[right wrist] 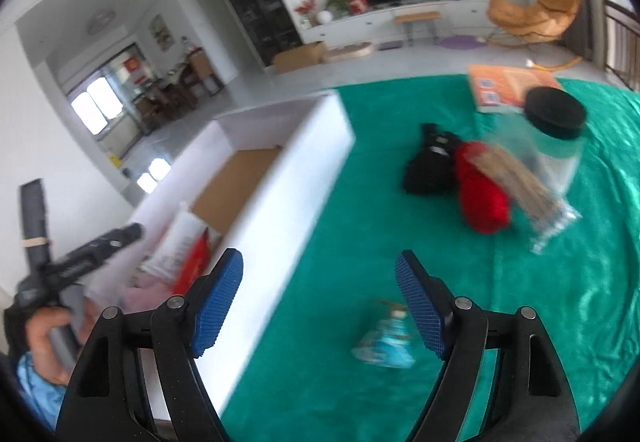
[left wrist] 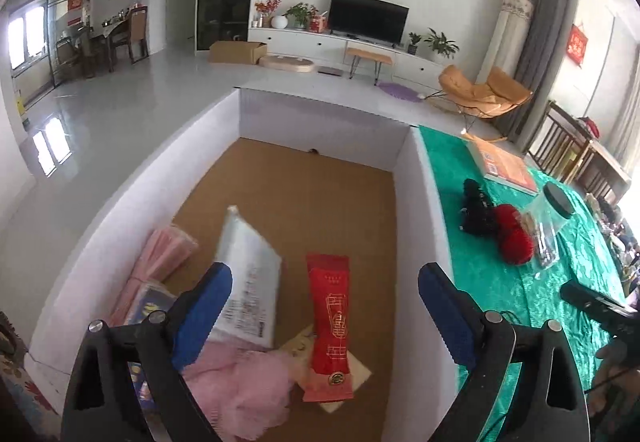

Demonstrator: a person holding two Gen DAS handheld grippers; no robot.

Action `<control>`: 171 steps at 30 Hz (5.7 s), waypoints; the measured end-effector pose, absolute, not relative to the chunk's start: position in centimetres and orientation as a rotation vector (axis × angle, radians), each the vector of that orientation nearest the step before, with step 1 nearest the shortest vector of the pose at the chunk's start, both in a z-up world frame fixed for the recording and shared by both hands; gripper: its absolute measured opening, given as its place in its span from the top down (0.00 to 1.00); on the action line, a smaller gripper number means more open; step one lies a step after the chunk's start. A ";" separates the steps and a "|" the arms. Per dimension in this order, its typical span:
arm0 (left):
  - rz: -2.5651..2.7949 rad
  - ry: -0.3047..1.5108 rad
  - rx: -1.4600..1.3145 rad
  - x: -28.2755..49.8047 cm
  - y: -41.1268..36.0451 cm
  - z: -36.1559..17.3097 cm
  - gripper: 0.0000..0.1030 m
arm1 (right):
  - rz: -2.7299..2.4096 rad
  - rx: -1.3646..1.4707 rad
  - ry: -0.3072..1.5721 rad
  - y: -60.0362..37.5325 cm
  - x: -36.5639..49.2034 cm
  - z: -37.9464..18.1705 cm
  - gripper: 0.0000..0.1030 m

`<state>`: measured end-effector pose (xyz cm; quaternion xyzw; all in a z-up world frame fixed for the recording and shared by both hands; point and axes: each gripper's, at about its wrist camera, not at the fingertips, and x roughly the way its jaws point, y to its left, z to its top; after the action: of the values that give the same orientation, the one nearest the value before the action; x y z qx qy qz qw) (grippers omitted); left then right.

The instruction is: Organize soft objects

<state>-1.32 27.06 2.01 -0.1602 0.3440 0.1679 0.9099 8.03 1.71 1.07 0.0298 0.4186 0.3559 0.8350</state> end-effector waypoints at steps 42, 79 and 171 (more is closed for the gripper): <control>0.072 0.942 -0.083 14.2 5.7 -10.1 0.09 | 0.156 -0.021 0.901 -18.5 15.1 -10.0 0.20; 0.085 0.931 -0.047 14.1 5.1 -10.5 0.00 | 0.154 -0.052 0.911 -17.8 14.7 -10.5 0.14; 0.089 0.928 -0.049 14.1 5.1 -10.5 0.00 | 0.154 -0.054 0.914 -17.9 14.6 -10.5 0.14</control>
<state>14.05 5.11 -10.54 -0.0238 0.4471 0.0430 0.8931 14.64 -17.85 -10.49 -0.0261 0.4406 0.0745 0.8943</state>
